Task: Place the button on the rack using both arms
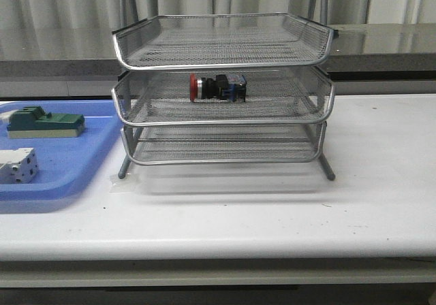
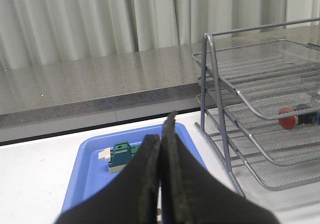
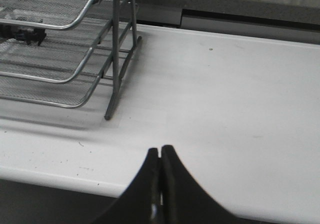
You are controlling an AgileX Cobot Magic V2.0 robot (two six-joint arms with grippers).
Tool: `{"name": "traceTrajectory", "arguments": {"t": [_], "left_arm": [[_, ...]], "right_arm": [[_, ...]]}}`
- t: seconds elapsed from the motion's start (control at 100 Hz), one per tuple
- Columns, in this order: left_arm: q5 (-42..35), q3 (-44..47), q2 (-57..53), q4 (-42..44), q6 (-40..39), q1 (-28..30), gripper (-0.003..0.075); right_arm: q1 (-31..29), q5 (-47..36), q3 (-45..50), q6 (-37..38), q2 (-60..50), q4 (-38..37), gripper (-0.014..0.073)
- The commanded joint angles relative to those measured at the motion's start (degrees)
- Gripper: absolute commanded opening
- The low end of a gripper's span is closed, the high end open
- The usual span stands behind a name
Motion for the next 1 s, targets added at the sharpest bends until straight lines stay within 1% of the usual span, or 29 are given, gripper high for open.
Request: {"name": "traceTrajectory", "arguments": {"t": [0.0, 0.32, 0.48, 0.99], "left_arm": [[-4.17, -1.6, 0.48, -0.9, -0.4, 0.14, -0.002], [-4.17, -1.6, 0.48, -0.9, -0.4, 0.14, -0.002], [-4.17, -1.6, 0.48, -0.9, -0.4, 0.14, -0.002], [-4.17, -1.6, 0.48, -0.9, -0.4, 0.14, -0.002]], "right_arm": [[0.02, -7.5, 1.12, 2.95, -2.35, -2.4, -0.0057], [0.02, -13.31, 11.18, 2.95, -13.88, -2.51, -0.0057], [0.02, -17.73, 14.8, 2.95, -13.97, -2.51, -0.0057], [0.02, -18.2, 14.81, 2.95, -13.97, -2.44, -0.0057]]}}
